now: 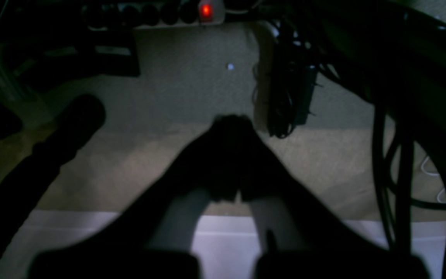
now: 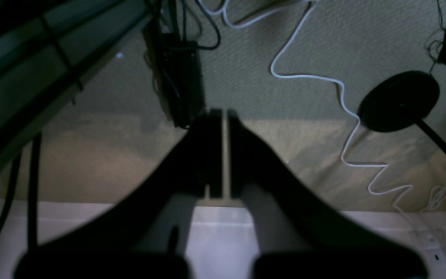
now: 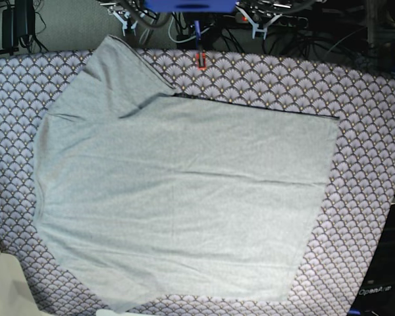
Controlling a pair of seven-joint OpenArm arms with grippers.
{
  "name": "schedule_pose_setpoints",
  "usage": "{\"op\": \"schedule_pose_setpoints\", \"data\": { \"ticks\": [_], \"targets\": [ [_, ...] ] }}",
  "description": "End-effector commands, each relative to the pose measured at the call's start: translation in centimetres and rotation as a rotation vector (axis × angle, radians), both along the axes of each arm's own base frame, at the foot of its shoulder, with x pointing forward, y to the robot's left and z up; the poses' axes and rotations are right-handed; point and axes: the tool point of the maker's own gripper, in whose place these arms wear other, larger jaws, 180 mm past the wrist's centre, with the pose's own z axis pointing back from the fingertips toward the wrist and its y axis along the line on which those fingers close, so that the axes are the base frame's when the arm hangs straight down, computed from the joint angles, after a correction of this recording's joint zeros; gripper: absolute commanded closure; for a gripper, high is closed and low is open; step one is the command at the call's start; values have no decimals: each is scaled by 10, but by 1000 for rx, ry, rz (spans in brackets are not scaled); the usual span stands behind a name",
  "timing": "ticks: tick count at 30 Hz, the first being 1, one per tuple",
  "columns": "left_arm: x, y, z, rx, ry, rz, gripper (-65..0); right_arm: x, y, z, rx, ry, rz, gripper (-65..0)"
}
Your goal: Fold the T-shirt properly
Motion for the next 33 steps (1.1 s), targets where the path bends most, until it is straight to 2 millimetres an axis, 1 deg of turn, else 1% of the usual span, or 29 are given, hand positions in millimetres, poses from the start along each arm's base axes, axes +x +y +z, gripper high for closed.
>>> {"op": "schedule_pose_setpoints", "data": {
  "ticks": [1,24,28,31,33],
  "targets": [
    [-2,2,0,5,3,0,0,-4,-3,0,-17,10,-4,0],
    [-2,3,0,8,3,0,0,-4,-3,0,-17,9,-2,0],
    [-2,3,0,8,3,0,0,-1,-4,0,-20,-20,-2,0],
    [-2,3,0,8,3,3,0,-7,-3,0,-19,-27,1,0],
    [-2,3,0,8,3,3,0,-8,-3,0,-19,-27,1,0]
  ]
}}
